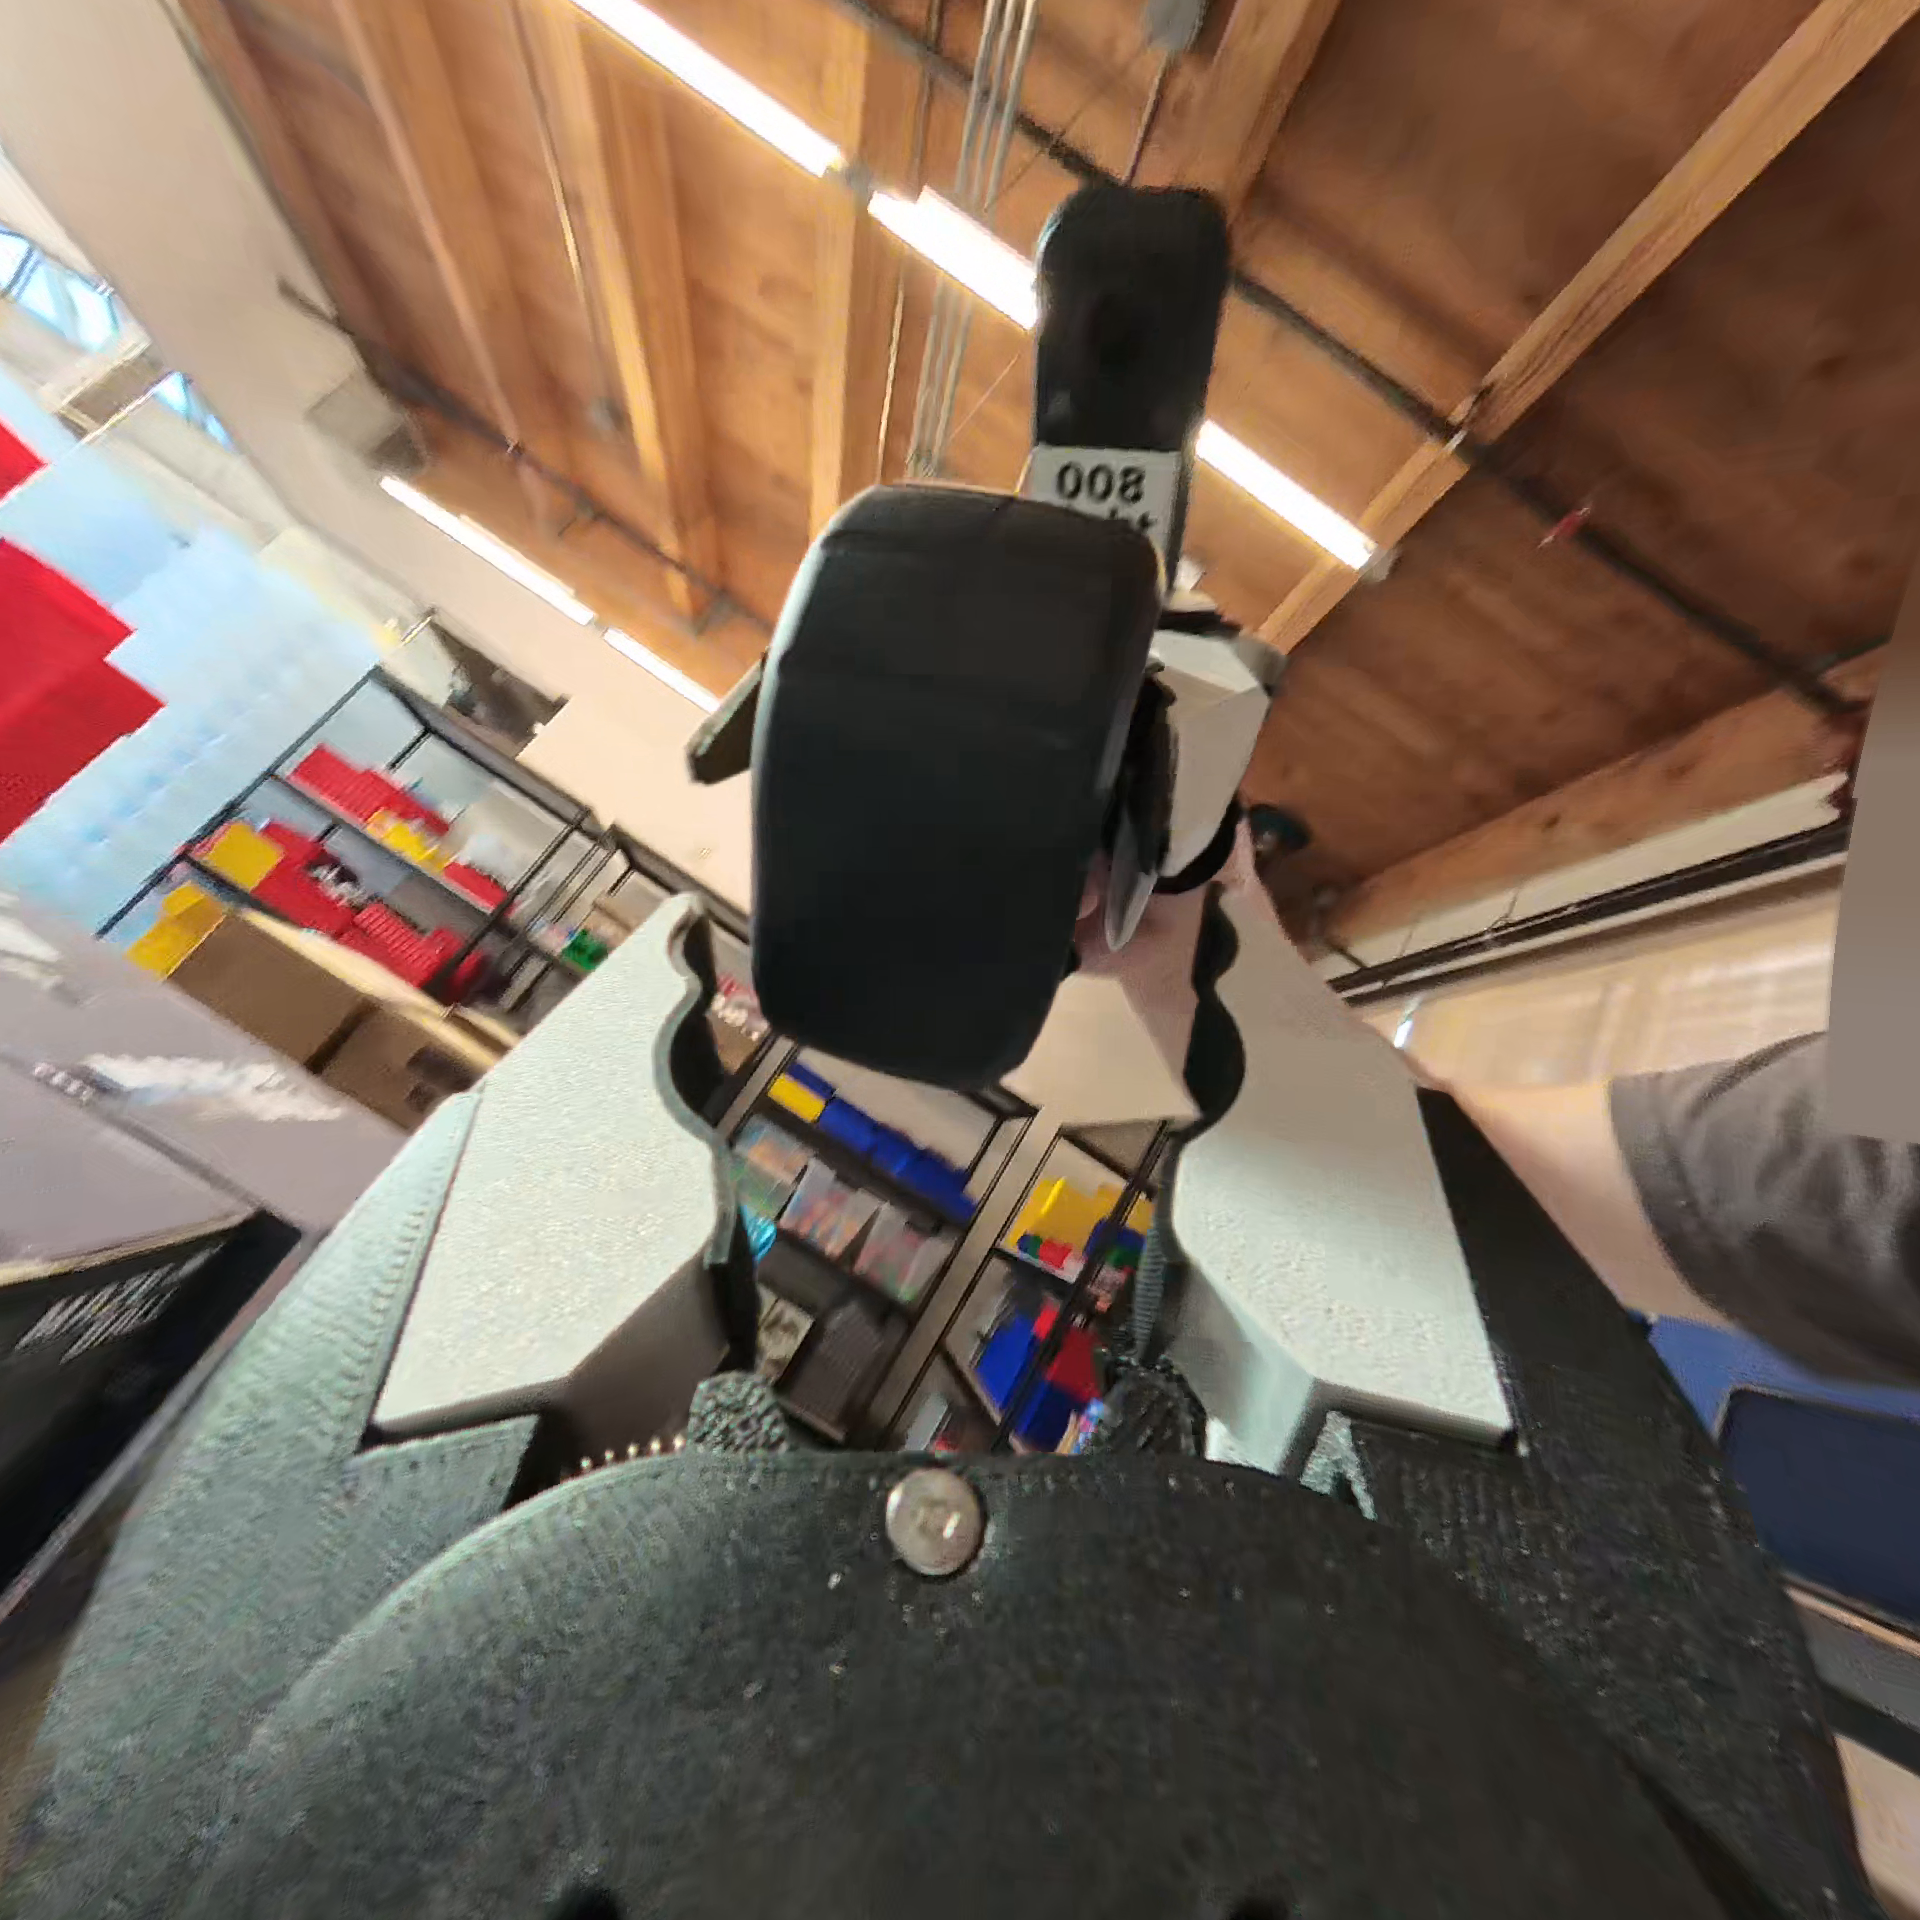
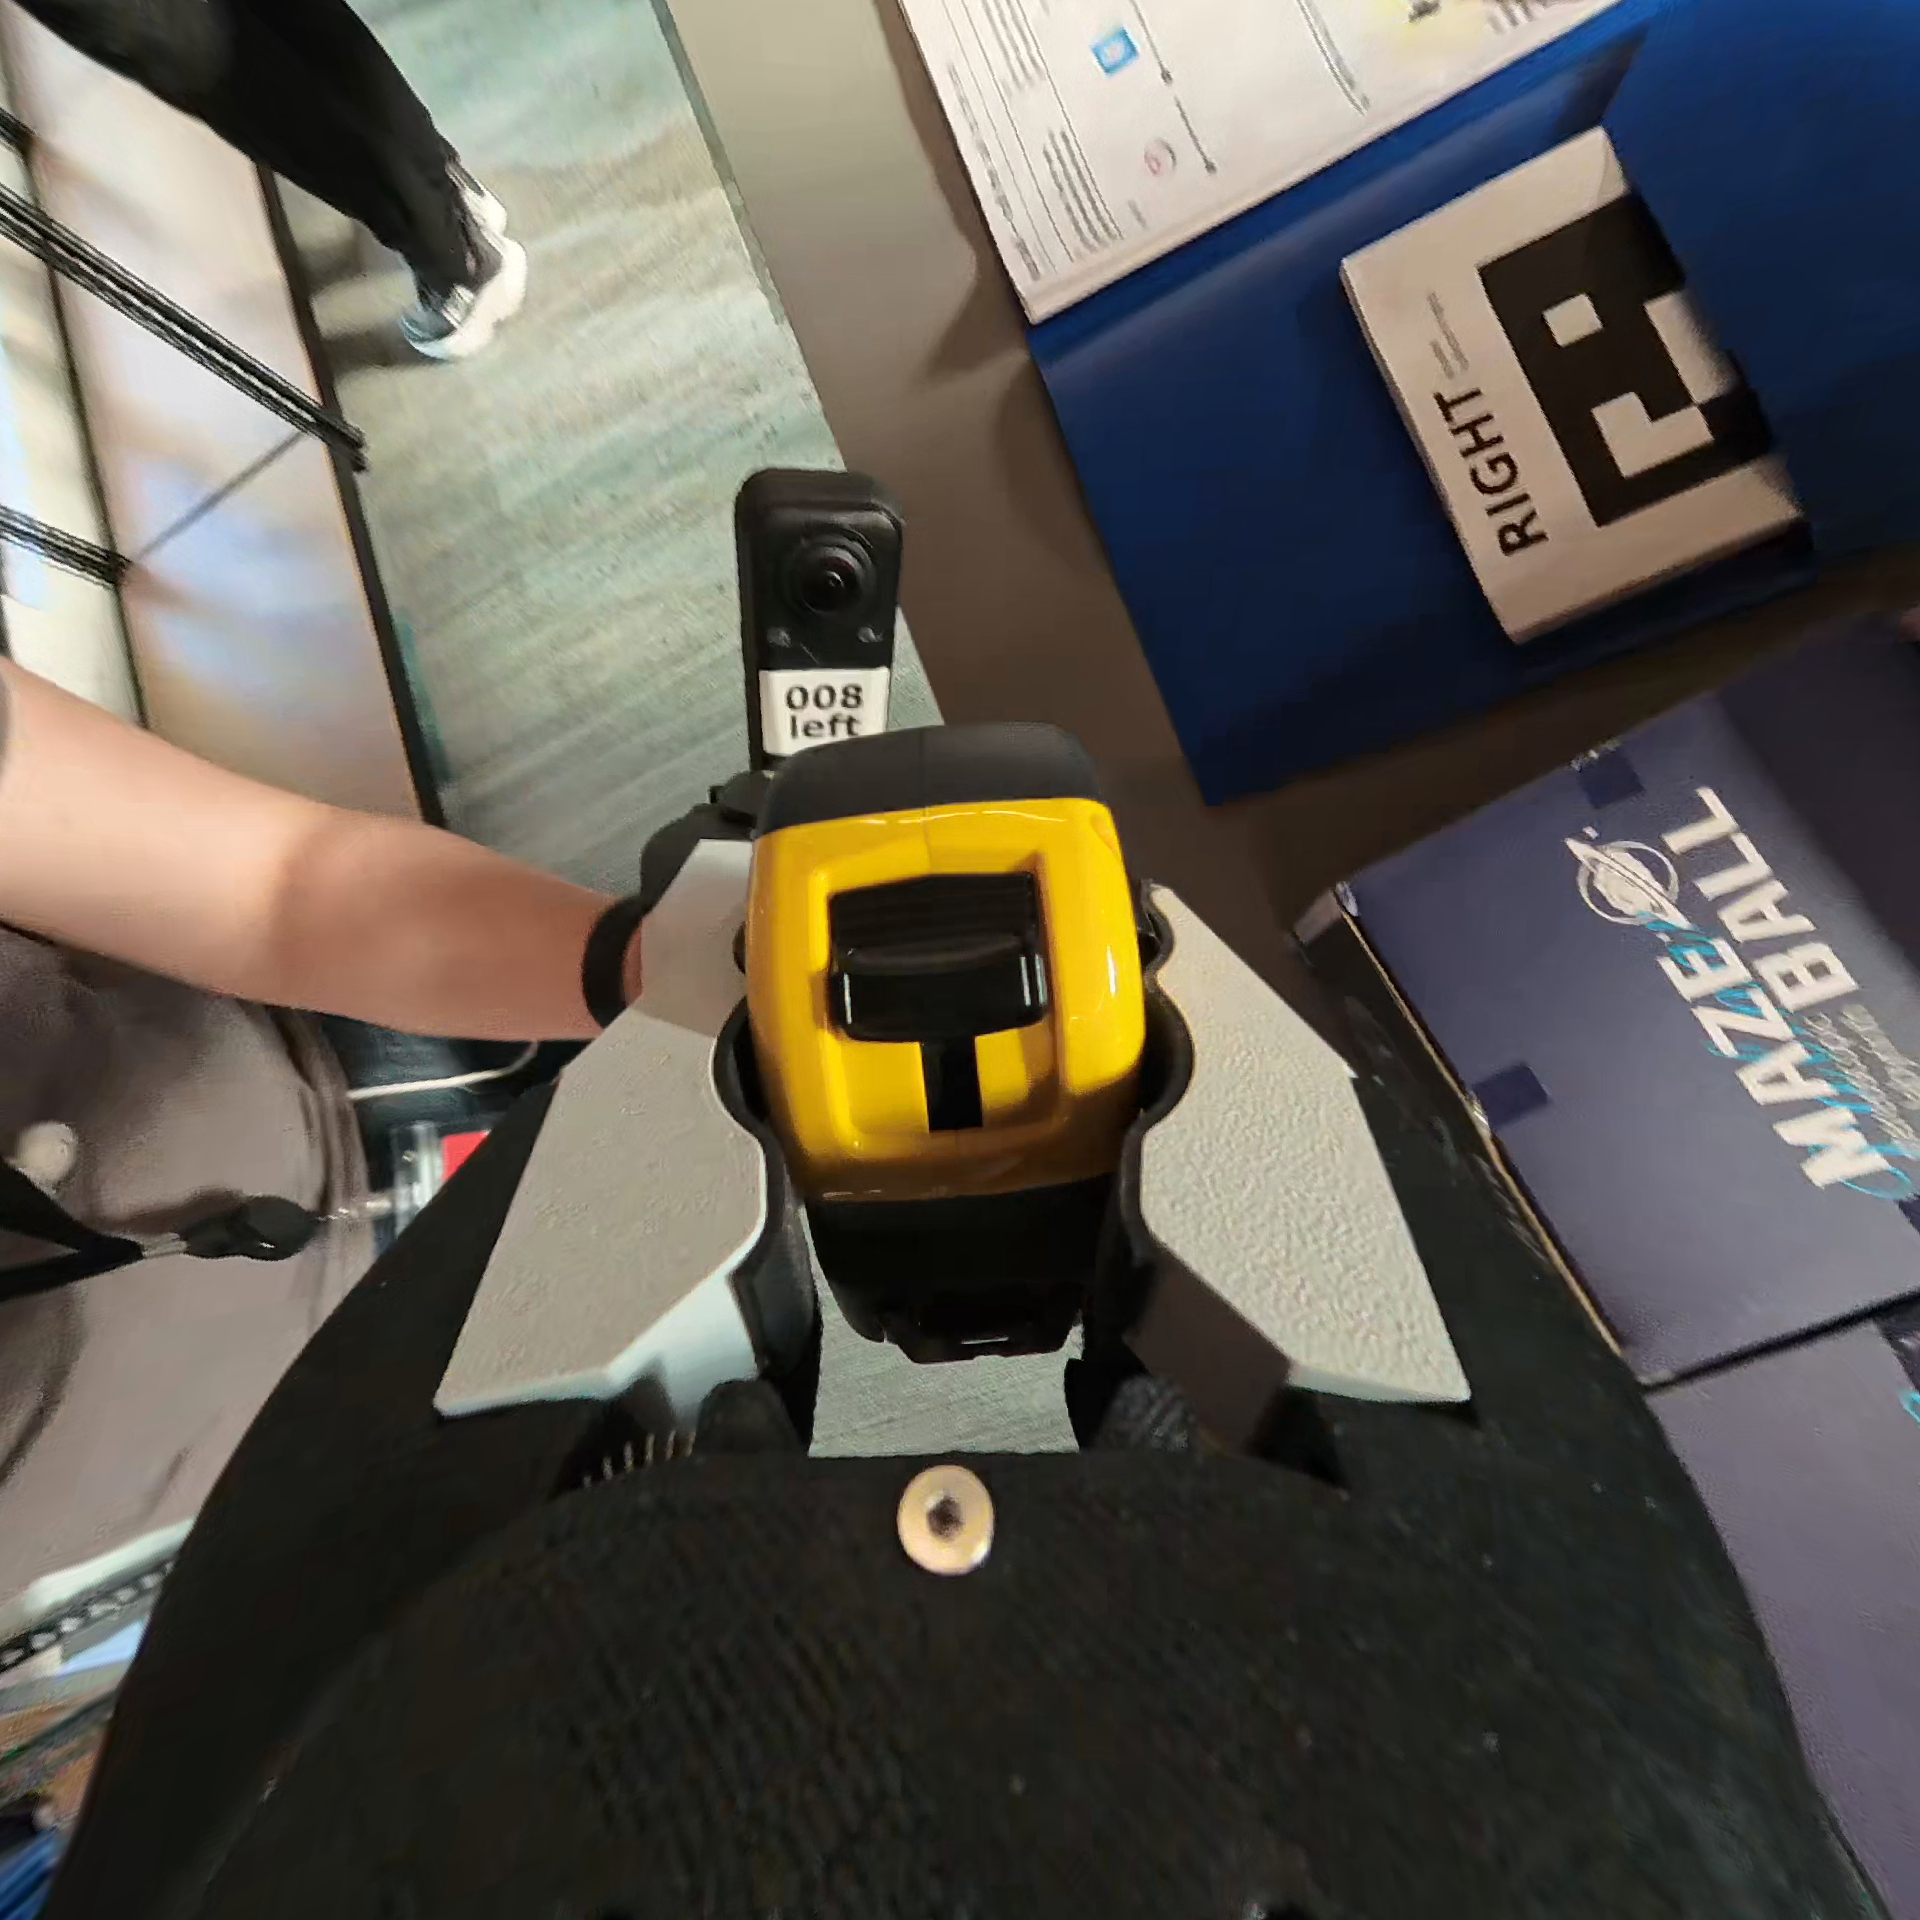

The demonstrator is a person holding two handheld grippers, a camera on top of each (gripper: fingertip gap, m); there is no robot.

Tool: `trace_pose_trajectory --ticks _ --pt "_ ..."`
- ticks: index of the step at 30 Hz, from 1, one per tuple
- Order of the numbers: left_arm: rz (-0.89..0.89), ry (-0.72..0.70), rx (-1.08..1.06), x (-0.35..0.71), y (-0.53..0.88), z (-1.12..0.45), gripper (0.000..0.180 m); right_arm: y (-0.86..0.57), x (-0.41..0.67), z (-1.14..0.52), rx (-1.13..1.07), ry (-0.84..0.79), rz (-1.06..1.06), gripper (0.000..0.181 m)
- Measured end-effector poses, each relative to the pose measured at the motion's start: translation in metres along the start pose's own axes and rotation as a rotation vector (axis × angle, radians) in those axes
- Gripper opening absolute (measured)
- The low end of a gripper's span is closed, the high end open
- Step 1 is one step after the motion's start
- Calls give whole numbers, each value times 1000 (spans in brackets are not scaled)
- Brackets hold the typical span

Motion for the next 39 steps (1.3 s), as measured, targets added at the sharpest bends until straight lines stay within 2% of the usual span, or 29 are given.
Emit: trace_pose_trajectory --ticks 4,10,16,21,24,31,39 --pt "-2 -52 -40 22 -20 10 57 24 21 -5 78 -56 -49 67" --pt "-33 138 1 29 -54 20 57 58 28 -1 124 -145 -75 67" --pt "-78 303 9 43 -117 -1 56 110 44 40 122 -313 -64 67" --pt "-128 468 -43 46 -160 -39 56 141 48 91 61 -421 -38 67" --pt "-127 520 -100 36 -173 -74 56 144 38 130 0 -487 -50 67" --pt "-61 673 -316 -53 -194 -199 56 133 -50 264 -228 -602 -138 66" --pt "149 749 -628 -245 -218 -357 56 122 -234 434 -553 -624 -350 67"
Point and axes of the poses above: each gripper's, where its closed fingertips meet, z back along the fingers, x out of its top, y = z × x across the jaws, the point moved 3 cm from there along z, back along the fingers, and after that the axes turned 8 degrees about -x, right-handed, at the moved point
